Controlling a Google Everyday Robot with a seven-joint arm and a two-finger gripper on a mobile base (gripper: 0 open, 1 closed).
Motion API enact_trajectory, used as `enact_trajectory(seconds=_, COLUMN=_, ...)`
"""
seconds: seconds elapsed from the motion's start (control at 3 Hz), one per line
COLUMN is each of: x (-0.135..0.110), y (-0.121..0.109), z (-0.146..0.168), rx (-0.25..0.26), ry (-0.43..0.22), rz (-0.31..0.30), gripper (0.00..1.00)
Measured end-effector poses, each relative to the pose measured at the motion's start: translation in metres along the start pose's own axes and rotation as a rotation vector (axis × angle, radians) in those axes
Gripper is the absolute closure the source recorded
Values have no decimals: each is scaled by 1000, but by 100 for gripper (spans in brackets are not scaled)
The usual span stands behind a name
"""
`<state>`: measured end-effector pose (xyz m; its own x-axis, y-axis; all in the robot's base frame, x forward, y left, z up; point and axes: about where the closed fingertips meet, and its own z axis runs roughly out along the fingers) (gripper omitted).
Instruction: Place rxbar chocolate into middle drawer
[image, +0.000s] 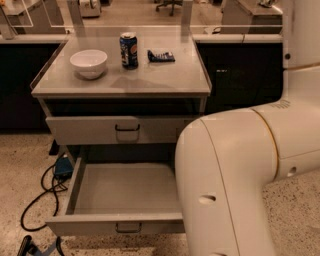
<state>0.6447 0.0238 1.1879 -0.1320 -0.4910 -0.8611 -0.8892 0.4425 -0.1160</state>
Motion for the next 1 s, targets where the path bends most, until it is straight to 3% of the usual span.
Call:
enact_trajectory(seconds=0.33, x=-8, y=3, z=2, rx=-2, ry=-13, rz=-25, gripper=100)
enact_trajectory(seconds=0.67, x=7, y=-4, z=-2, rx=28, ry=11, rz=18, gripper=100)
enact_trajectory(seconds=1.0, x=45, y=0, z=3, rx=39, ry=91, rz=108, gripper=100)
